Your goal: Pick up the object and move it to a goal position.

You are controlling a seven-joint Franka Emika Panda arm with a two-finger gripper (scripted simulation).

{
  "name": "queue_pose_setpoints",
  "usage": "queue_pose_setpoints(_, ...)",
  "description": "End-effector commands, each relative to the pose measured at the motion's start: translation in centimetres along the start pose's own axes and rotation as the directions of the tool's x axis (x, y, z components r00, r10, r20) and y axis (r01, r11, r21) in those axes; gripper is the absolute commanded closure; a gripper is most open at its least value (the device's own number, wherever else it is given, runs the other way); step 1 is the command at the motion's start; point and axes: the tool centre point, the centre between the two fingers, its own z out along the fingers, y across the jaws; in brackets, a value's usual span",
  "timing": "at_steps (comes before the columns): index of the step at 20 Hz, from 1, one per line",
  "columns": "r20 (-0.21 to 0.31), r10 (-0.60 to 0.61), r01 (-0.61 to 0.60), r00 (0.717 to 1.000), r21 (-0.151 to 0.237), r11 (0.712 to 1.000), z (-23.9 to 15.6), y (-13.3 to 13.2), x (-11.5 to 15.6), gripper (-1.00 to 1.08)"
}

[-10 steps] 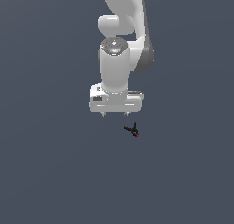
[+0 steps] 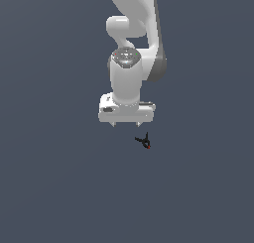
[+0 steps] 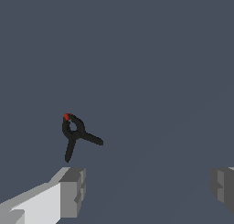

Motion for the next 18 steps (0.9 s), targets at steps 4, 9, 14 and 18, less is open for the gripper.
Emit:
queue_pose_setpoints(4, 0.006, 0.008, -0.008, 1.000, -0.002, 1.000, 0.1, 0.1, -0.1, -0.92)
queue_pose_setpoints(9, 0.006, -0.039, 0.039, 0.999, -0.003, 0.999, 1.2, -0.9, 0.0, -0.92)
queue_pose_setpoints(14, 0.007, -0.145, 0.145, 0.989, -0.003, 0.989, 3.6, -3.1, 0.2, -0.92)
queue_pose_setpoints(18, 0.007, -0.265, 0.265, 0.964, 0.001, 0.964, 6.4, -5.7, 0.2, -0.92)
